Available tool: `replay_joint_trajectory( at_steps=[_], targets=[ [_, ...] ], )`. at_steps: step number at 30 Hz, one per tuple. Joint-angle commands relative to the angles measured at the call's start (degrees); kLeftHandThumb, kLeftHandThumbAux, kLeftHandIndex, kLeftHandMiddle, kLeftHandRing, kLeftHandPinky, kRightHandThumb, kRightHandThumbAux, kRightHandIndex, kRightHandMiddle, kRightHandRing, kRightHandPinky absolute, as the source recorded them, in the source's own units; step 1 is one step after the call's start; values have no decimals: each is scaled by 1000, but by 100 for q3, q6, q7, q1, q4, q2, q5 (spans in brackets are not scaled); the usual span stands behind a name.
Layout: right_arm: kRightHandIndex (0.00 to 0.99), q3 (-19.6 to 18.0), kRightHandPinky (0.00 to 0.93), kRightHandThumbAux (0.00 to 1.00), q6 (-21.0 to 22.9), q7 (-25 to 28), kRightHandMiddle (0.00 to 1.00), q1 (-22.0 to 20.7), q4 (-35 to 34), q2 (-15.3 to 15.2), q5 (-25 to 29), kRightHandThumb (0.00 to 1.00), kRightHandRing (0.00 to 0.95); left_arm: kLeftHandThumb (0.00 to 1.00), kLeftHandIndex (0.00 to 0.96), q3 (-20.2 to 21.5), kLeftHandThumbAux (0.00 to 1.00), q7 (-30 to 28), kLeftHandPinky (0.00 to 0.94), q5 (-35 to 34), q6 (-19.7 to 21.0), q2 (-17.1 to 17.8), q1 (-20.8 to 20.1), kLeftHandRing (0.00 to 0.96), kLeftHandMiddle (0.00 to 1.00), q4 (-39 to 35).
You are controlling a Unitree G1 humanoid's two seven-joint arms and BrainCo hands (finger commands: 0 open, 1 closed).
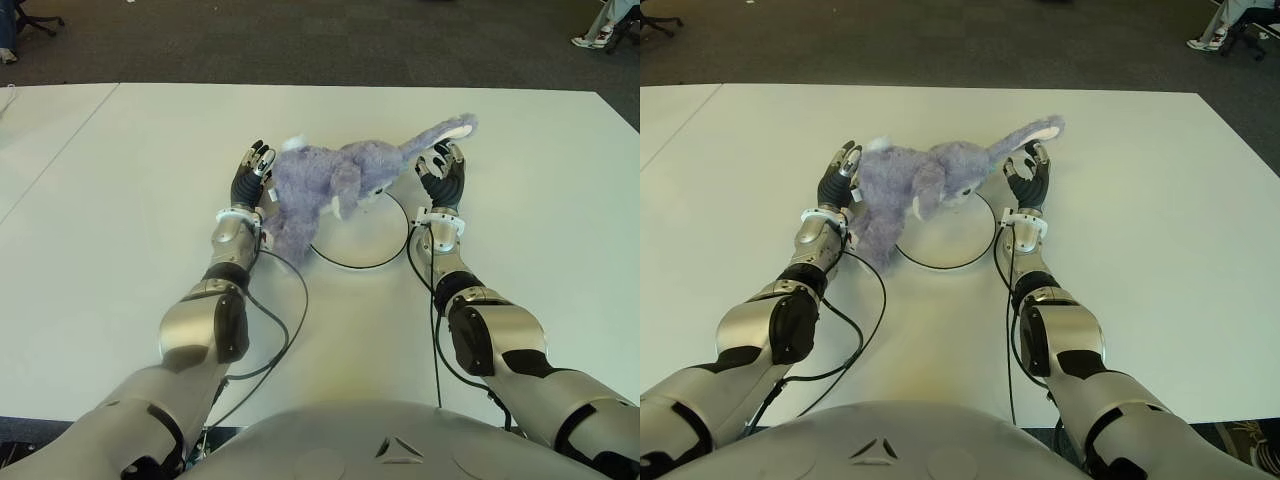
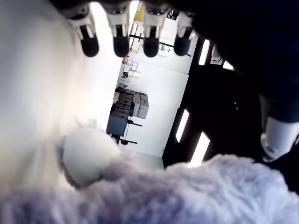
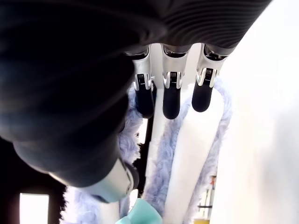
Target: Put the doll into the plate.
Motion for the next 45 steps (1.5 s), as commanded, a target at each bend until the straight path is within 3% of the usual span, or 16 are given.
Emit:
replay_joint_trajectory(
  at_steps=[1, 6, 7, 14, 23, 32, 41, 45],
  targets=[
    [195, -109, 168, 924, 638, 242, 144, 1224, 539, 373, 93, 399, 132, 0, 0, 176, 500, -170, 0, -177, 818, -350, 1187, 0, 8, 603],
    [160, -62, 191, 939, 1005, 350, 137, 1400, 556, 400, 32, 374, 141, 0, 0, 354, 510, -318, 0, -370, 939, -350, 1183, 0, 20, 600],
    [133, -30, 183, 932, 1078, 321, 134, 1462, 562, 415, -4, 289, 143, 0, 0, 380, 514, -334, 0, -408, 957, -353, 1183, 2, 28, 600],
    [104, 315, 130, 921, 1676, -219, 133, 1606, 628, 463, -423, 100, 133, 0, 14, 598, 511, -405, 12, -616, 1074, -370, 1198, 12, 44, 597],
    [114, 178, 131, 911, 1849, 73, 123, 1490, 631, 381, -292, 48, 126, 0, 55, 708, 550, -93, 70, -660, 1185, -420, 1207, 57, 76, 606],
    [119, -425, 129, 878, 1845, 1089, 115, 1438, 576, 406, 392, 36, 110, 0, 50, -109, 596, 704, 72, 238, 333, -555, 1333, 45, 52, 527],
    [88, -667, 142, 915, 1888, 1686, 98, 1431, 549, 428, 601, 0, 96, 0, 33, -457, 674, 1203, 52, 599, 167, -472, 1387, 38, 35, 561],
    [73, -689, 137, 896, 1923, 1882, 78, 1415, 548, 423, 598, 0, 89, 0, 32, -765, 699, 1718, 57, 933, 186, -412, 1403, 36, 32, 575]
  ],
)
